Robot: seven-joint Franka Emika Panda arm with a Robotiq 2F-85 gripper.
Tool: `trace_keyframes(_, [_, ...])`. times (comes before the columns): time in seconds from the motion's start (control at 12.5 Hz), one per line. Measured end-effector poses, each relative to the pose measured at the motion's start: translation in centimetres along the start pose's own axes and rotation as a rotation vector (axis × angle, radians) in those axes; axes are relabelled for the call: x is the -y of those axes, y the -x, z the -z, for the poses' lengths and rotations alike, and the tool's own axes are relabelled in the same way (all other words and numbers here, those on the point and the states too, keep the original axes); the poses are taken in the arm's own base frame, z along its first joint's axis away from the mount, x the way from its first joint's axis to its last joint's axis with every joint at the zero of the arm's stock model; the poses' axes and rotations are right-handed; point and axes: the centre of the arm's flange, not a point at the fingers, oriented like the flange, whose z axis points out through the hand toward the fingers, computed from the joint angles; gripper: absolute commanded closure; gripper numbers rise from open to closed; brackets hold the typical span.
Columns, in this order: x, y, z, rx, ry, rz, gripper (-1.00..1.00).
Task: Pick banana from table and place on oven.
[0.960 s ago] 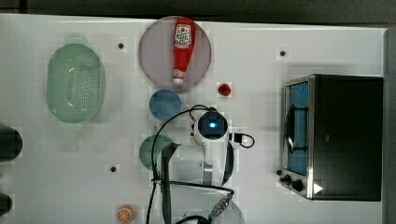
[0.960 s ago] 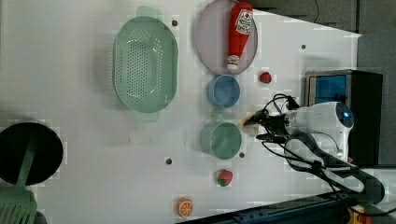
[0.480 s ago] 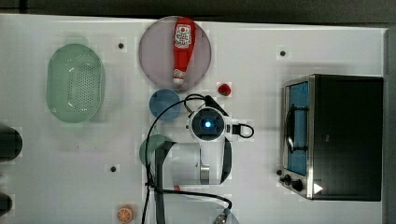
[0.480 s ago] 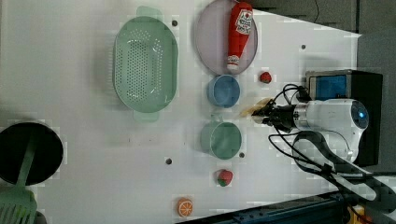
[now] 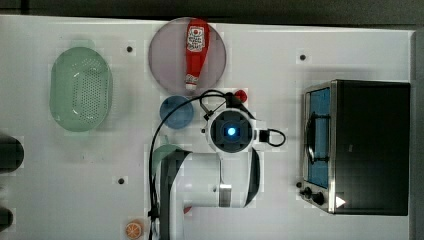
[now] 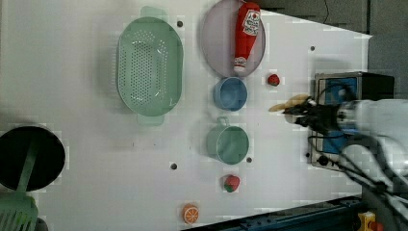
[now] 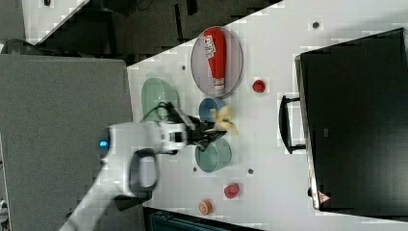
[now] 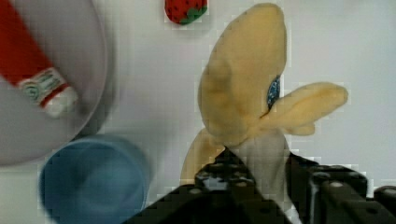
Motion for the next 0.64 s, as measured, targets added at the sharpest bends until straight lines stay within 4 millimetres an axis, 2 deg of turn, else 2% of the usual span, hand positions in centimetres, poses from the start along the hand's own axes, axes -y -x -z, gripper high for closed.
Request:
trace_keyframes(0.08, [-0.2, 0.0, 3.2, 0.01, -0.001, -0.011, 0.5])
trace_keyframes(0.24, [-0.5, -0.2, 10.8, -0.007, -0.022, -0.016, 0.5])
trace_keyframes(0.4, [-0.4, -1.3, 18.0, -0.056, -0.054, -0.017, 0.5])
trace_keyframes(0.56, [-0.6, -3.4, 22.8, -0.103, -0.133, -0.04, 0.5])
trace_keyframes(0.64, [-1.3, -4.9, 24.1, -0.124, -0.15, -0.037, 0.5])
